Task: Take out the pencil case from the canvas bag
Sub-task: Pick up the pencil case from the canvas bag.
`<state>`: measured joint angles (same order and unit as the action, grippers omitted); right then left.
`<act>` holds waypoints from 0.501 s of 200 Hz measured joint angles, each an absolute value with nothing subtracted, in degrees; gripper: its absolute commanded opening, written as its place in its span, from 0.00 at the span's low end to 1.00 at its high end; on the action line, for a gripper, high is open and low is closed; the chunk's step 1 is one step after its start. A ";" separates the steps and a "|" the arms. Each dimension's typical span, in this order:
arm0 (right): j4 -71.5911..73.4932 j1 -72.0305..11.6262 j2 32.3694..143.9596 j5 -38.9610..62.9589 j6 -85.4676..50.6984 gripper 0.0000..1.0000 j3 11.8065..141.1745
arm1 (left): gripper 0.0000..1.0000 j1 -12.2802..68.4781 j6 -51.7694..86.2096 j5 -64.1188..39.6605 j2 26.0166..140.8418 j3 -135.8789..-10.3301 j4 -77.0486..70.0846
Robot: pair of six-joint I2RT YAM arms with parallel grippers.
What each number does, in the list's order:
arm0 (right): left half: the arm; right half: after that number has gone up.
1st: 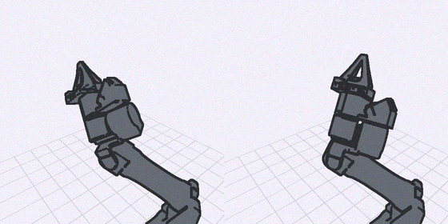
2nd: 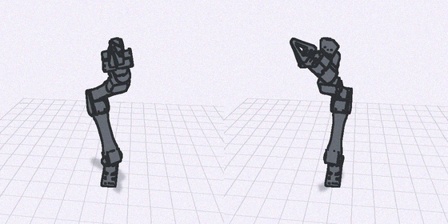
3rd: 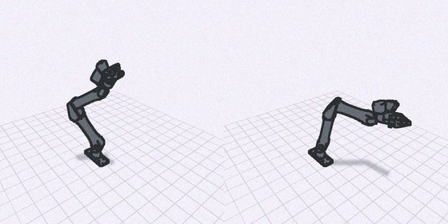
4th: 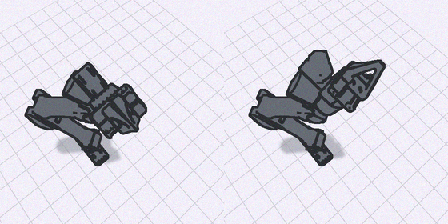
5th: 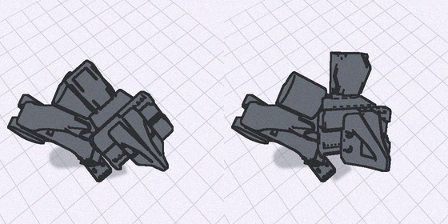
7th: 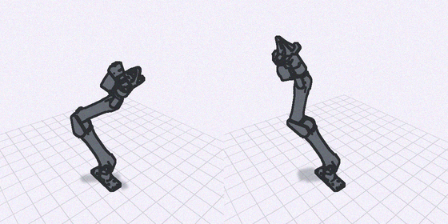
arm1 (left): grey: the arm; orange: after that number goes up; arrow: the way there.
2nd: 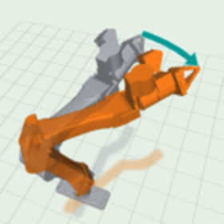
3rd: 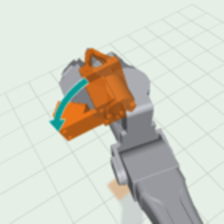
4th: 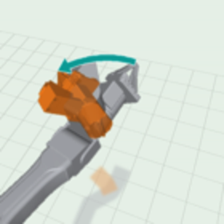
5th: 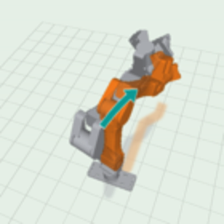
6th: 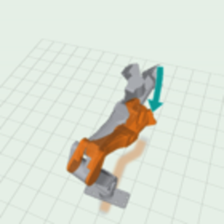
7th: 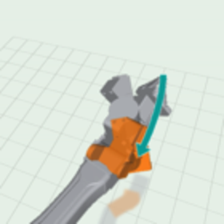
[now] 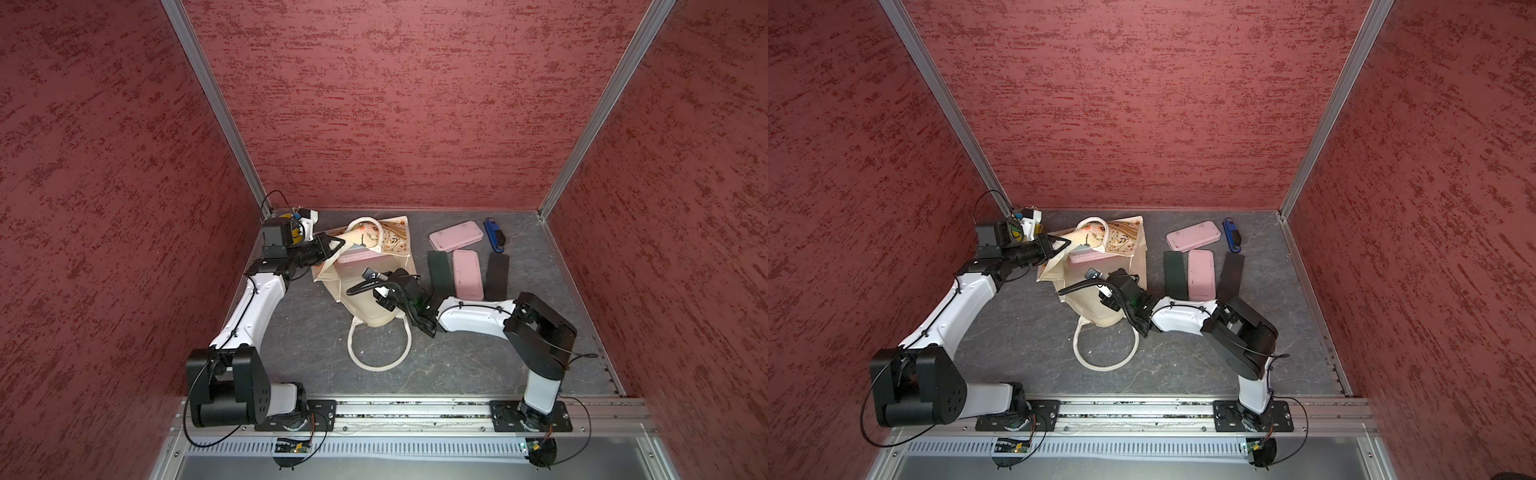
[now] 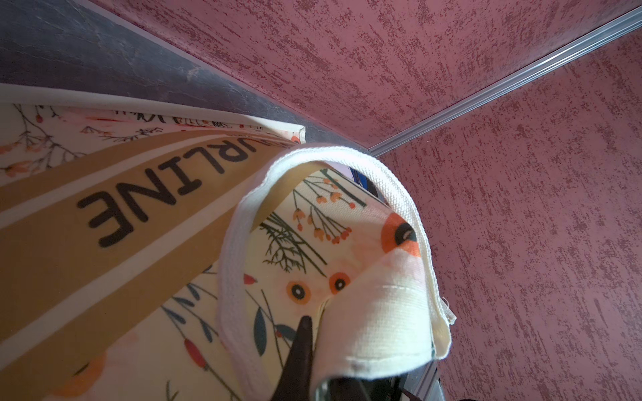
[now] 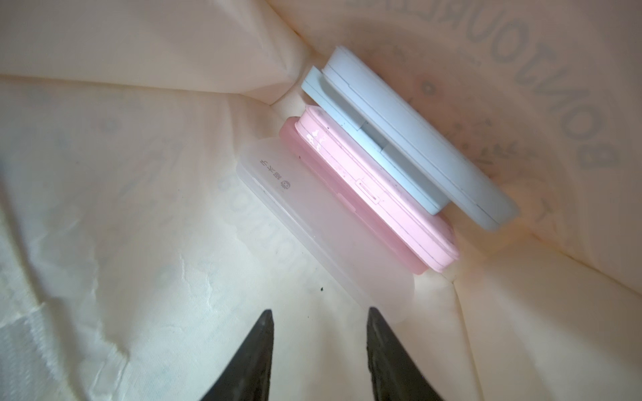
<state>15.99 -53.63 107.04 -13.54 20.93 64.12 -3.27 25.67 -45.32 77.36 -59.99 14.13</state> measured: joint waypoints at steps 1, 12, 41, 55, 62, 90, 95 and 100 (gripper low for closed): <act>15.94 -53.63 107.20 -13.52 20.93 0.46 64.31 | 0.03 -3.27 25.67 -45.34 77.36 -59.99 14.13; 15.84 -53.63 108.57 -13.50 20.99 0.48 66.11 | 0.03 -3.27 25.67 -45.32 77.36 -59.99 14.13; 16.10 -53.60 112.05 -13.39 21.34 0.49 69.32 | 0.03 -3.27 25.69 -45.36 77.36 -59.99 14.15; 16.10 -53.56 113.80 -13.34 21.41 0.50 70.46 | 0.03 -3.27 25.69 -45.36 77.36 -59.99 14.17; 16.12 -53.52 114.72 -13.34 21.41 0.50 71.05 | 0.03 -3.27 25.69 -45.36 77.36 -59.99 14.17; 16.03 -53.45 118.24 -13.41 21.39 0.53 73.47 | 0.03 -3.27 25.71 -45.36 77.36 -59.99 14.17; 16.05 -53.45 118.87 -13.43 21.39 0.54 73.89 | 0.03 -3.27 25.71 -45.36 77.36 -59.99 14.17; 16.05 -53.43 119.39 -13.47 21.39 0.55 74.24 | 0.03 -3.27 25.71 -45.36 77.36 -59.99 14.17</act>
<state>16.05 -53.43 119.39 -13.47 21.39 74.24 -3.27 25.71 -45.36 77.36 -59.99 14.17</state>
